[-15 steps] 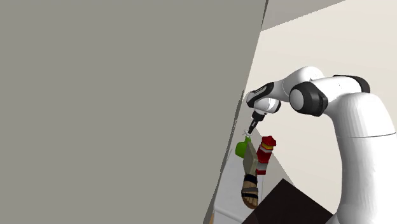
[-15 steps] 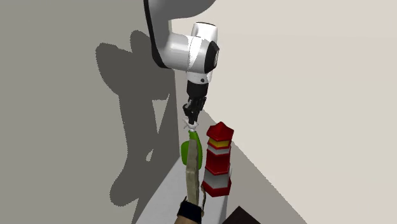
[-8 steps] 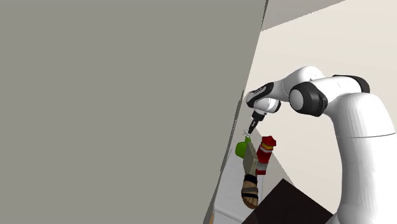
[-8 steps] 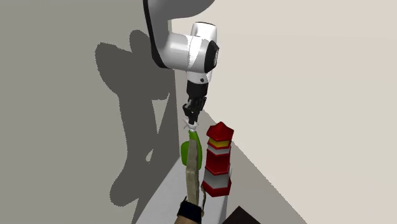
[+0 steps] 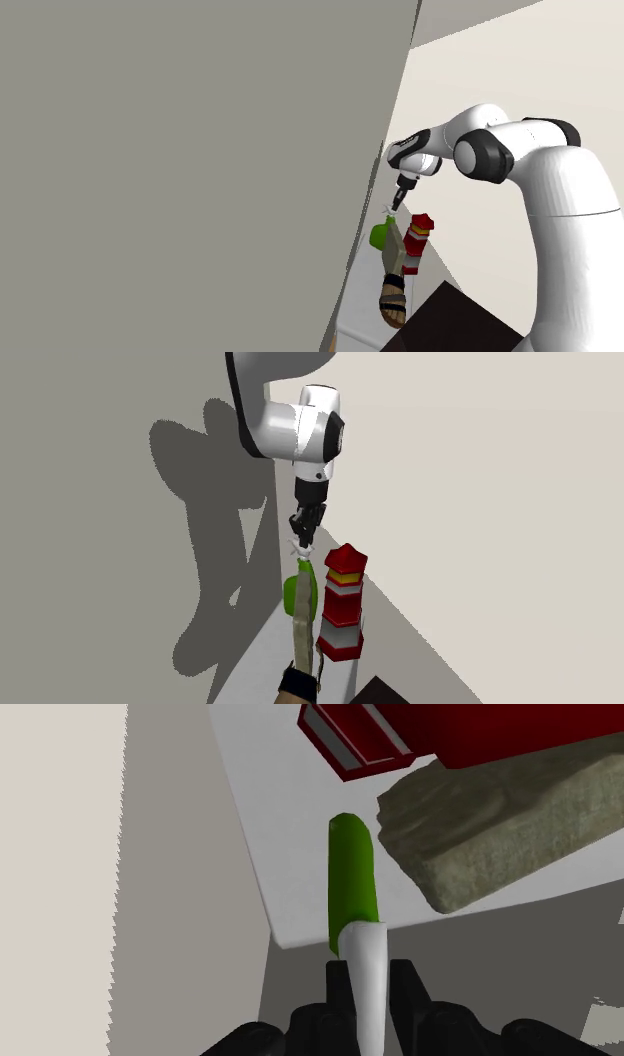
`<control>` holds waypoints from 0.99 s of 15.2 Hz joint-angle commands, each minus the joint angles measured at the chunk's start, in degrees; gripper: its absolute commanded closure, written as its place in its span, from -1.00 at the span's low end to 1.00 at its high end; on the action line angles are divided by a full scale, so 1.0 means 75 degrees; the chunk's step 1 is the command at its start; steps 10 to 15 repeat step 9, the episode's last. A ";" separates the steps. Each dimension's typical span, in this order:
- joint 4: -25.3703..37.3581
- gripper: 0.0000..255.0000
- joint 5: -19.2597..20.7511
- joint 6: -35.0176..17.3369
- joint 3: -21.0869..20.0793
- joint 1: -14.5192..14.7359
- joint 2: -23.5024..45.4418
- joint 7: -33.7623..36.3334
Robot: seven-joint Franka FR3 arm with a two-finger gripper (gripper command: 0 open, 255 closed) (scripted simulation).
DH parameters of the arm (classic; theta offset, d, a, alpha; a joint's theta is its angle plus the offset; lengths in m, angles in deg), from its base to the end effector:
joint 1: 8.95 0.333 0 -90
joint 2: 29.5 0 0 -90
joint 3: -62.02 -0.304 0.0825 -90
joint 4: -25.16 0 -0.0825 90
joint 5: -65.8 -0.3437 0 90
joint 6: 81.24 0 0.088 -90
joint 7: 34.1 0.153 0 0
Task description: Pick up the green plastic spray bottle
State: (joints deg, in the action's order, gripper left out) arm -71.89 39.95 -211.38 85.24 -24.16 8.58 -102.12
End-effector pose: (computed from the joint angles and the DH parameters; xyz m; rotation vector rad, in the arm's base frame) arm 0.5265 -0.3599 0.2034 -3.0405 -0.4517 -0.1038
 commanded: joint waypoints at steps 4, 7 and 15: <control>-0.0029 1.00 0.0161 0.0328 0.0150 0.0100 -0.0346 0.0134; 0.0003 1.00 0.0258 0.0532 0.0229 0.0152 -0.0527 0.0207; 0.0005 1.00 0.0264 0.0542 0.0232 0.0154 -0.0536 0.0211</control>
